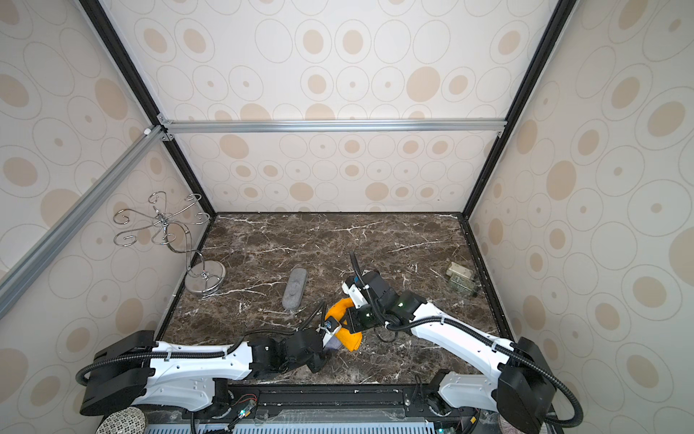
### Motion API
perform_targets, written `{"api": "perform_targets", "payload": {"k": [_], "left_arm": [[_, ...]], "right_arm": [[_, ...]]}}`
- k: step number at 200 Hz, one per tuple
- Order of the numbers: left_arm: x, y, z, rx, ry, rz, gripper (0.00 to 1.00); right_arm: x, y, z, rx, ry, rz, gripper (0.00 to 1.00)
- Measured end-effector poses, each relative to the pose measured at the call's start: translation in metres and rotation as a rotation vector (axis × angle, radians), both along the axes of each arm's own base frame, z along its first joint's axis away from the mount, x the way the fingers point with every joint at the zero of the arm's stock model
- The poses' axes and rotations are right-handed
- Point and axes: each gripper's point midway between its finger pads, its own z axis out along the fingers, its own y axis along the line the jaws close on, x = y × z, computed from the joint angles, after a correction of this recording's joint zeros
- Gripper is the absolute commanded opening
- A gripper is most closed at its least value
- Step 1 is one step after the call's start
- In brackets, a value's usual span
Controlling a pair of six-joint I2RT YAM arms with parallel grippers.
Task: Wipe the eyeglass case
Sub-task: Wipe the dirt from the eyeglass case.
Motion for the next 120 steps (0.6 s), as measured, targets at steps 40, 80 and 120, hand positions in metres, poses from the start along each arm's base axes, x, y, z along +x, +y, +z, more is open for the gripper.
{"api": "perform_targets", "payload": {"k": [40,80,120], "left_arm": [[-0.004,-0.003,0.016,-0.048,-0.021,-0.011,0.54],[-0.005,-0.002,0.023,-0.076,-0.034,-0.013,0.52],[-0.003,-0.001,0.016,-0.052,-0.038,-0.003,0.5]], "right_arm": [[0.019,-0.033,-0.006,-0.178,-0.053,-0.107,0.0],[0.023,-0.04,-0.002,-0.18,-0.066,-0.12,0.0],[0.005,-0.007,0.001,-0.047,-0.039,-0.016,0.0]]}}
